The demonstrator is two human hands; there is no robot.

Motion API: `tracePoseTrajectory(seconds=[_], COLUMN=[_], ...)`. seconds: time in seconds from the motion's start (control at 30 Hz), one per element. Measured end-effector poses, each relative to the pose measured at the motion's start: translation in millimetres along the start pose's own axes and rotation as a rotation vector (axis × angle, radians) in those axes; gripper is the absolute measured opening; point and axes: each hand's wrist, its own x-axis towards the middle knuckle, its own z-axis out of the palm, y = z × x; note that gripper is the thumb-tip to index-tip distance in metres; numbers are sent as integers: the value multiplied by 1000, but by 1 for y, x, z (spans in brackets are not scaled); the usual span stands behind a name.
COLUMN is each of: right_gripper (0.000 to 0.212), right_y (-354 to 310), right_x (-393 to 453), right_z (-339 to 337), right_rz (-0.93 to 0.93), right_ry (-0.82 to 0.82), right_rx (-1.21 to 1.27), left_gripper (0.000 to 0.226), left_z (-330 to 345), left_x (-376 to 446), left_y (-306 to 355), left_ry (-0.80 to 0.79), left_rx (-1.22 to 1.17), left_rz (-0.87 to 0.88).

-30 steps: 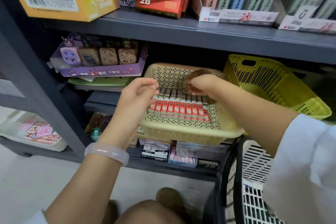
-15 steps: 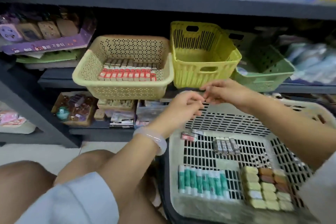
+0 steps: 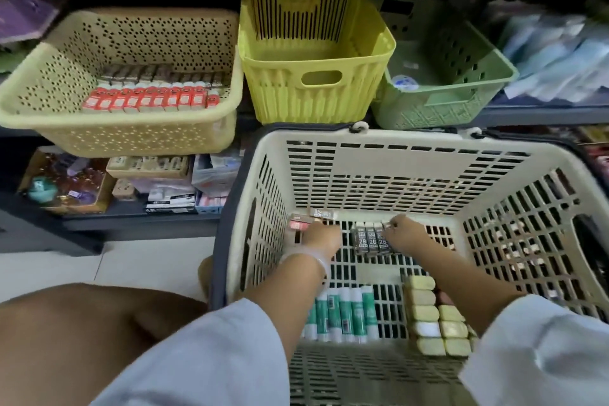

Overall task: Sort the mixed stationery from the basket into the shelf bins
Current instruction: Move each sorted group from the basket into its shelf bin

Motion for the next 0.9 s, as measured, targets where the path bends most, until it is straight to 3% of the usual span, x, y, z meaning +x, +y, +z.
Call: tracePoseTrajectory(seconds=[0.1, 0.2, 0.27, 0.37, 0.47, 0.53, 0.67, 0.9], right_gripper=[39, 31, 27, 33, 39, 38, 35, 23], right_y=[4, 8, 9, 2, -10, -17, -22, -27], right_x=[8, 10, 7, 0, -8, -12, -17, -26], right_z=[9, 14, 14, 20, 34, 38, 39, 51], right_rz=[3, 6, 23, 43, 41, 109, 219, 205], right_ry=[38, 2, -12, 55, 48, -11, -42, 15], right_rx=[46, 143, 202, 249, 331, 514, 756, 804], left_gripper=[34, 20, 24, 14, 28, 23, 35, 40], left_z=[16, 22, 24, 24, 23, 19, 10, 17], left_x=[14, 24, 28, 30, 36, 39, 41, 41], left_y=[-14, -22, -22, -20, -21, -21, -24, -26], left_ry=[-7, 10, 46, 65, 54, 14, -94, -70], left_rx=[-33, -65, -66, -9, 53, 61, 25, 20], left_rz=[-46, -66, -43, 19, 78, 93, 9, 50])
